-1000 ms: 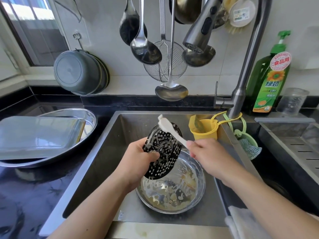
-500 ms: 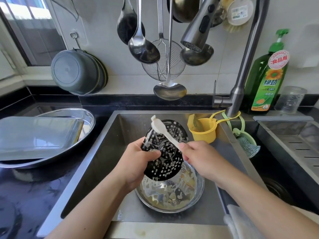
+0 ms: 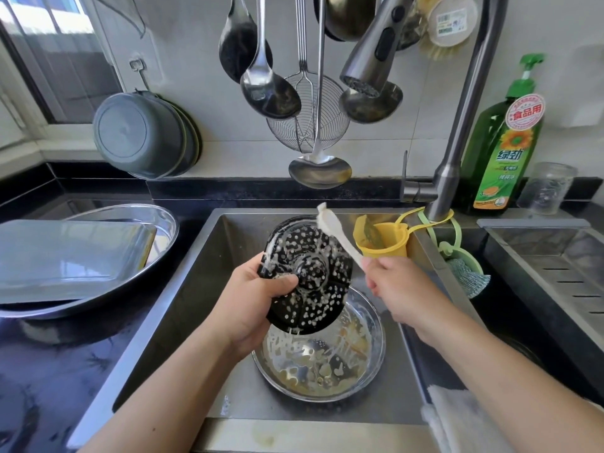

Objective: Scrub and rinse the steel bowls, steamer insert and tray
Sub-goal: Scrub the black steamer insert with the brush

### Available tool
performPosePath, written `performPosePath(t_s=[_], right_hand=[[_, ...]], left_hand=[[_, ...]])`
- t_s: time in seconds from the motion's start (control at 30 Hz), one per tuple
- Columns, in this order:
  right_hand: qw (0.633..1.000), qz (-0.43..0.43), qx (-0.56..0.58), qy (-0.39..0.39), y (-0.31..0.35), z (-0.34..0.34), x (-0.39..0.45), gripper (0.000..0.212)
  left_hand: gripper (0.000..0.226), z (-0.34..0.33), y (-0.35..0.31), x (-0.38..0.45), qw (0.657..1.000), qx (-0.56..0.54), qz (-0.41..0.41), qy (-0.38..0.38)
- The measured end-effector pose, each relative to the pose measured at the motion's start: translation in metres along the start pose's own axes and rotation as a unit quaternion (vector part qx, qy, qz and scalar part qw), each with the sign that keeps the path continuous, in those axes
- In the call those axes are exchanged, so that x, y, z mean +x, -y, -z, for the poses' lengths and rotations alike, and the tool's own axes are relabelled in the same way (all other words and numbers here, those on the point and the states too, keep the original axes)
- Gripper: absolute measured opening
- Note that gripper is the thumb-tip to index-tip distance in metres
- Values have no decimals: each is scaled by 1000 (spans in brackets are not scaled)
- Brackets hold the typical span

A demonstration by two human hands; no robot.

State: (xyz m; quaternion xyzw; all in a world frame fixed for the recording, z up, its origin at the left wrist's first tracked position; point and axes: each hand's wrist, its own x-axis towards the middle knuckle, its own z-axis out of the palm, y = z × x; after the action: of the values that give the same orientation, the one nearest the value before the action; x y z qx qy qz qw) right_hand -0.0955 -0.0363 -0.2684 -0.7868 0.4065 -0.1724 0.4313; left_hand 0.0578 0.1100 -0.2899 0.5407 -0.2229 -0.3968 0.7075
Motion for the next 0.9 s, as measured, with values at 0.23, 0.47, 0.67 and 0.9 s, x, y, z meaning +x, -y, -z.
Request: performPosePath(t_s=[0.23,0.47,0.67,0.9], right_hand=[[991,53,-82,97,3,-16,-9,45],[986,67,-104,107,3,-12,-12,45],[997,37,-66,28,1,0,-2,46],[991,73,-103,50,9,-13,-9,46]], left_hand=[[37,1,0,-1,1000,-11,10,-1],[38,1,0,0,1000,-19,7,4],[38,1,0,1,1000,-2,4,9],[30,-2,1,-3,999,47,4,1]])
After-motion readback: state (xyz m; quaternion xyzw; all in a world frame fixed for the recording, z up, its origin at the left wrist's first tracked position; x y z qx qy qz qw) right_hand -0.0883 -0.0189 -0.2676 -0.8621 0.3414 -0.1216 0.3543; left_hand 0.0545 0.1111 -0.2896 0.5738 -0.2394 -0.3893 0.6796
